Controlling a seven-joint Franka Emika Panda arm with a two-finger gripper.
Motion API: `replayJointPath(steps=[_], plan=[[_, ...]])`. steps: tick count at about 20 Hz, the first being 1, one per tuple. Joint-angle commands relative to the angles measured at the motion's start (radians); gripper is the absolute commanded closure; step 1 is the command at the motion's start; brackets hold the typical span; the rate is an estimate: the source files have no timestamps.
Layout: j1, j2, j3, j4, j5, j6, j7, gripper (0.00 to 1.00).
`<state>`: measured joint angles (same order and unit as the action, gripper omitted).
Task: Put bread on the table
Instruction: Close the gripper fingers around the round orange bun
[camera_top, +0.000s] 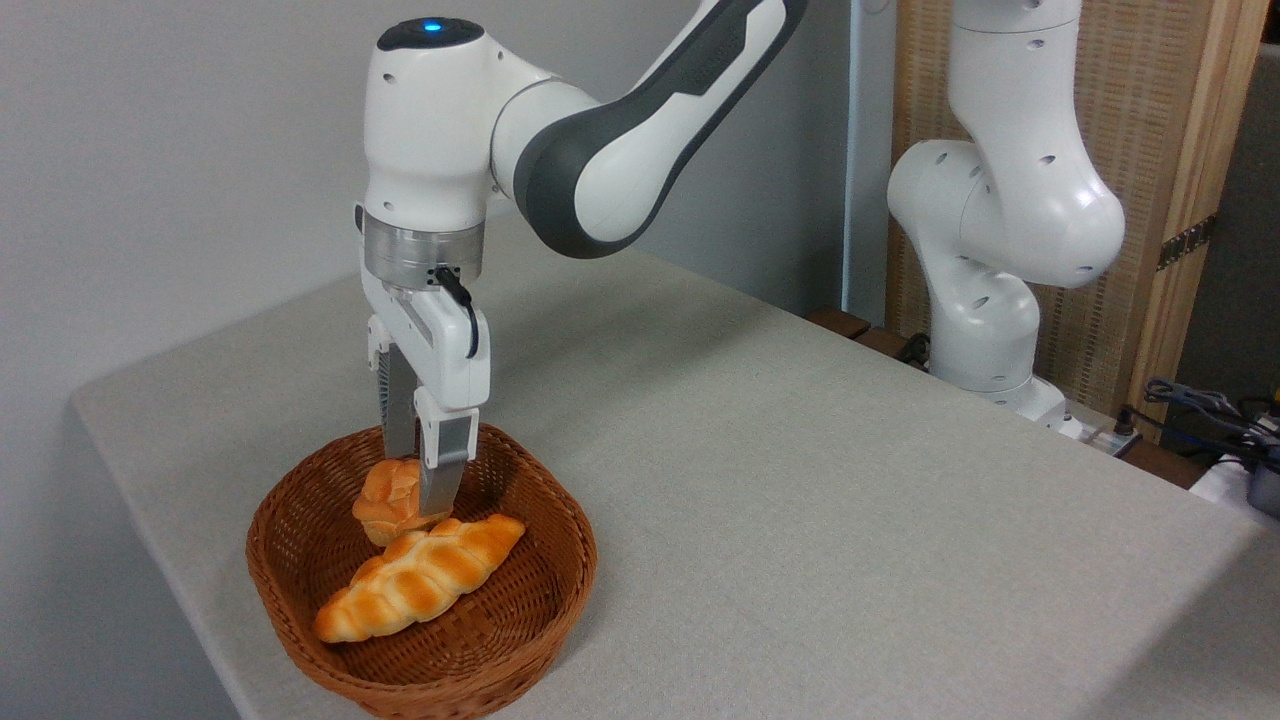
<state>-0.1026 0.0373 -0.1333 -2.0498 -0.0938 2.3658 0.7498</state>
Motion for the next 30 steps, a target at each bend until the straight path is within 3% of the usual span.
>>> replayJointPath(steps=[1, 8, 13, 18, 30], plan=[[0.0, 0.015, -0.011, -0.013, 0.009, 0.05, 0.016, 0.0], [0.0, 0.036, -0.012, -0.015, 0.011, 0.073, 0.017, 0.03], [0.001, 0.036, -0.012, -0.015, 0.011, 0.092, 0.054, 0.5], [0.001, 0.036, -0.012, -0.015, 0.009, 0.09, 0.071, 0.57], [0.001, 0.039, -0.012, -0.015, 0.009, 0.09, 0.074, 0.58]])
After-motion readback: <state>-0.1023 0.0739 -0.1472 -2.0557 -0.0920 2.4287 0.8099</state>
